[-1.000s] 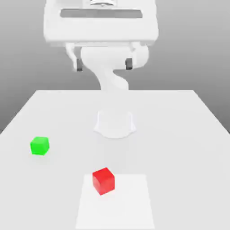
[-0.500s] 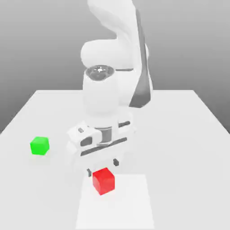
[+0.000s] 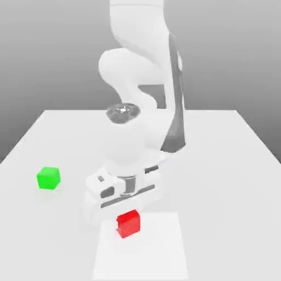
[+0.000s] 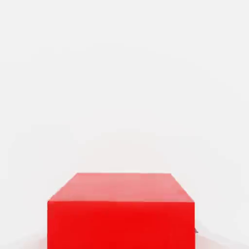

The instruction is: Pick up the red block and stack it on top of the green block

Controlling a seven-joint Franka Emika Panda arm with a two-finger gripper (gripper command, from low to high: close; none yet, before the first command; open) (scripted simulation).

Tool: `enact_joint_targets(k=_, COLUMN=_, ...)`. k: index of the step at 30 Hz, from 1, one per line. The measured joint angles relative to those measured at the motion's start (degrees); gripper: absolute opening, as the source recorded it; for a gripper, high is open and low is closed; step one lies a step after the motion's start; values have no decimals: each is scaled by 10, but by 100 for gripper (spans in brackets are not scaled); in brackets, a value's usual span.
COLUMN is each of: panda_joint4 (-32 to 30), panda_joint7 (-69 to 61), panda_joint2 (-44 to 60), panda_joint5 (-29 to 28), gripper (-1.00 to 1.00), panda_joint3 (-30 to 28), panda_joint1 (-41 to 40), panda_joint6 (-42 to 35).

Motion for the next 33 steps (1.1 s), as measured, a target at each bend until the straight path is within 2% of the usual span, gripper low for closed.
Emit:
enact_joint_targets(k=8, panda_joint4=-18, panda_joint7=58, panda_joint2=-110, panda_joint5=-82, gripper=-100, panda_joint3=-23, panda_joint1=-7, panda_joint6=-92)
enact_joint_targets(k=15, panda_joint4=-36, panda_joint7=24, panda_joint2=-188, panda_joint5=-147, gripper=-100, panda_joint3=-111, panda_joint1=-133, panda_joint6=-149)
enact_joint_targets(k=25, panda_joint4=-67, panda_joint7=-17, panda_joint2=-267, panda_joint5=-269, gripper=-100, panda_joint3=-238, panda_joint1=-358, panda_joint6=-190)
enact_joint_targets(k=28, panda_joint4=-71, panda_joint7=-27, panda_joint2=-256, panda_joint5=-274, gripper=-100, panda_joint3=-258, panda_joint1=-377, panda_joint6=-173)
enact_joint_targets(k=33, panda_joint4=-71, panda_joint7=-47, panda_joint2=-210, panda_joint5=-246, gripper=-100, panda_joint3=-277, panda_joint1=-356, panda_joint6=-125)
